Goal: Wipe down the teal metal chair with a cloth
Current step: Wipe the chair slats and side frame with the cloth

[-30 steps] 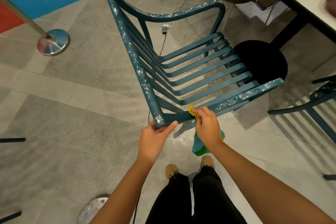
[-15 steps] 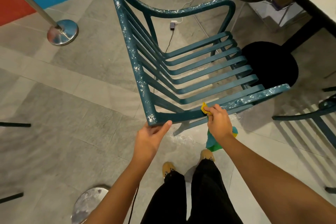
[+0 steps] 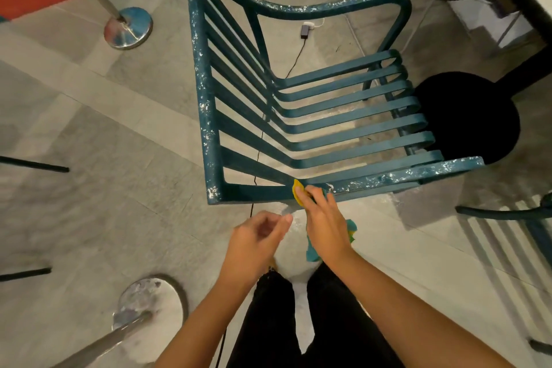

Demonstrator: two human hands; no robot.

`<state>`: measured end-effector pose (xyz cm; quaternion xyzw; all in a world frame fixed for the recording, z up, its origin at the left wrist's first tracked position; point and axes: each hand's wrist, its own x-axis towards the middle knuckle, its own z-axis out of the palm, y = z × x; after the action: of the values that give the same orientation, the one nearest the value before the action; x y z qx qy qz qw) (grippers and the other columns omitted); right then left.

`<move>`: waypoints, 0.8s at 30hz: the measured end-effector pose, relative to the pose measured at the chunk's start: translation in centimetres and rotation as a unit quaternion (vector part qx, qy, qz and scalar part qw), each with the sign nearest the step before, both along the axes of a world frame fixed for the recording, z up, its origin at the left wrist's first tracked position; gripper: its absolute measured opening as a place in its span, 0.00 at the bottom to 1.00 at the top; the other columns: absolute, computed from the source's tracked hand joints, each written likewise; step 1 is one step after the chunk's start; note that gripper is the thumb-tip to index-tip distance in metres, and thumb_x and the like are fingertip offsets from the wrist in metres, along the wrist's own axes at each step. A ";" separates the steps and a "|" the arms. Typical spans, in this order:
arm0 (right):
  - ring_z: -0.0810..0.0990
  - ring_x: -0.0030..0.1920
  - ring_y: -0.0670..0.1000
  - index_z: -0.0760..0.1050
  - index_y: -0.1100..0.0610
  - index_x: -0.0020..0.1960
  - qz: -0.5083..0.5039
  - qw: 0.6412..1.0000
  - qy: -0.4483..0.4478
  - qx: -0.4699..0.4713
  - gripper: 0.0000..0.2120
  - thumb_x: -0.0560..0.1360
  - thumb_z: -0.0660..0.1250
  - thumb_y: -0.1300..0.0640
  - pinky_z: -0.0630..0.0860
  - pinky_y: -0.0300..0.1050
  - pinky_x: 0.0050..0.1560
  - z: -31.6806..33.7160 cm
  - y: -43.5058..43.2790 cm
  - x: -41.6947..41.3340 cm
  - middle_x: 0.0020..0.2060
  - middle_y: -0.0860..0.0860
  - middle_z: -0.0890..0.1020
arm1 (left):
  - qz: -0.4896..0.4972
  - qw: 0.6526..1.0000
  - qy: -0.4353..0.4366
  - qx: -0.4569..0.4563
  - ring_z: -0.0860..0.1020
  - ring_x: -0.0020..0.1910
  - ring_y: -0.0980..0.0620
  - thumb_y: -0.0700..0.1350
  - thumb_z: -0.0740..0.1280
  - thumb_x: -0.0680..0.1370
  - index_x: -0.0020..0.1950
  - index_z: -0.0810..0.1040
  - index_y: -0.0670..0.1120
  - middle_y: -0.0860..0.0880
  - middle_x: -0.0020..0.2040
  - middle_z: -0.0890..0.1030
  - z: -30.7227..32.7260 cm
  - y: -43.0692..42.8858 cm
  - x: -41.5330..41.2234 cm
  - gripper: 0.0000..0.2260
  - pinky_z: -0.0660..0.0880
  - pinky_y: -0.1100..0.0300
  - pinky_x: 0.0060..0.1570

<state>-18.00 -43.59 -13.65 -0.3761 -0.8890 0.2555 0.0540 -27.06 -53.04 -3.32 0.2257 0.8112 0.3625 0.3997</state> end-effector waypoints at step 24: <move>0.68 0.59 0.55 0.65 0.51 0.68 0.038 0.994 -0.064 -0.083 0.18 0.79 0.57 0.59 0.75 0.48 0.52 1.4 3.6 -1.8 0.64 0.50 0.69 | -0.392 0.766 0.408 -0.305 0.72 0.58 0.48 0.51 0.60 0.78 0.61 0.73 0.45 0.47 0.57 0.75 -0.4 7.1 -3.7 0.15 0.70 0.55 0.59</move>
<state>-19.82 -40.02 -12.22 -0.3607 -0.8801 0.3054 -0.0440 -30.79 -45.89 -3.75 0.5166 0.8068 -0.2181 0.1859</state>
